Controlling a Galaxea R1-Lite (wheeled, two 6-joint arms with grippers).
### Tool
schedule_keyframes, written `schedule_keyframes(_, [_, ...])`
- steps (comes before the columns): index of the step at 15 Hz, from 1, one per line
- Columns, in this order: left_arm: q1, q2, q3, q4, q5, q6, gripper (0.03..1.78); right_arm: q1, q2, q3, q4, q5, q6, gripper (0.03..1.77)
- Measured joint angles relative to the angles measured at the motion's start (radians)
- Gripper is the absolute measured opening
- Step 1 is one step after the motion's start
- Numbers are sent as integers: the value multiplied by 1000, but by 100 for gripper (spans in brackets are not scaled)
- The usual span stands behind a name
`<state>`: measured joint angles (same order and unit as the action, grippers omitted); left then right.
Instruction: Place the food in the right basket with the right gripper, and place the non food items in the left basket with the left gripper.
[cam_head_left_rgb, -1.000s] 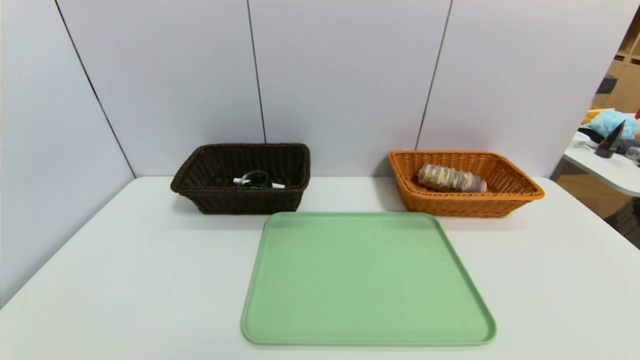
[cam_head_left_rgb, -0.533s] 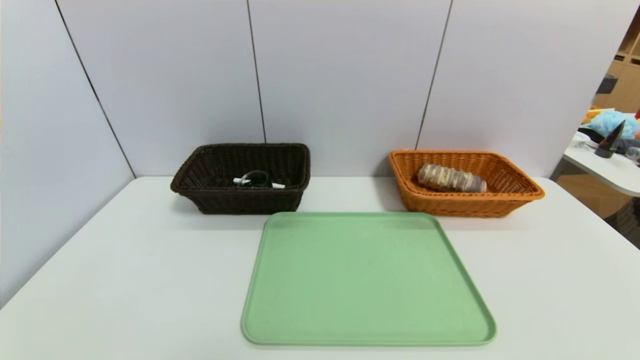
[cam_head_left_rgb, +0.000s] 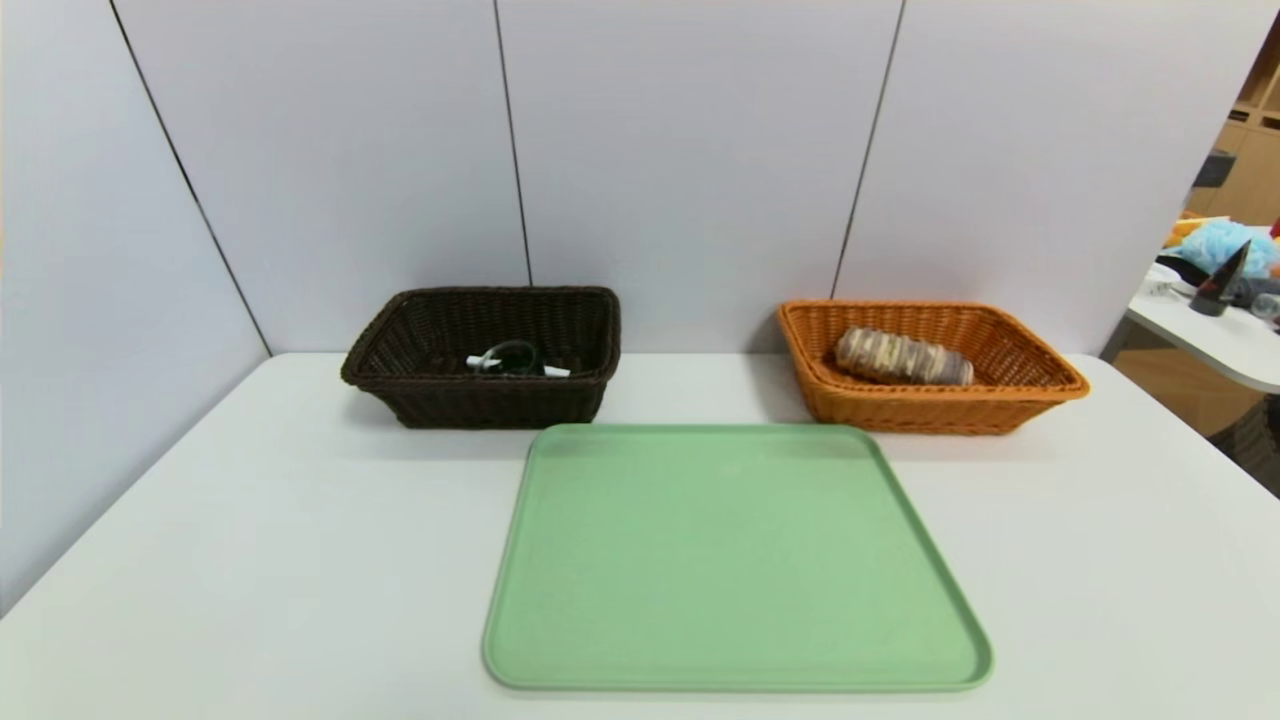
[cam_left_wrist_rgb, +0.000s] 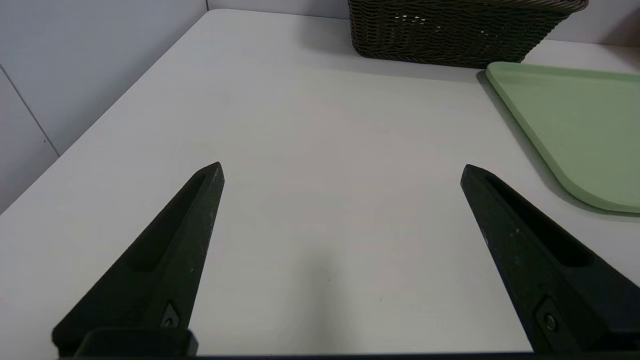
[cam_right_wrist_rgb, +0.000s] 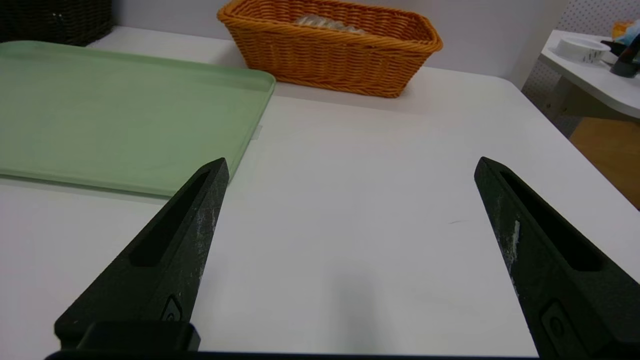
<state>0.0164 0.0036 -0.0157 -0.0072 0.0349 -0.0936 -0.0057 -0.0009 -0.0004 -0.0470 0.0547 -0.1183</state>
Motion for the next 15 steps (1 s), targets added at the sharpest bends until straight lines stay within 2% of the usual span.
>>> schedule_keyframes(5, [0,0,15,-17,-2,-12,169,0,0,-4,65,-7,-2,170])
schedule_keyframes(15, [0,0,16,-16,-3,-11,169,1,0,-1,50,-3,9,170])
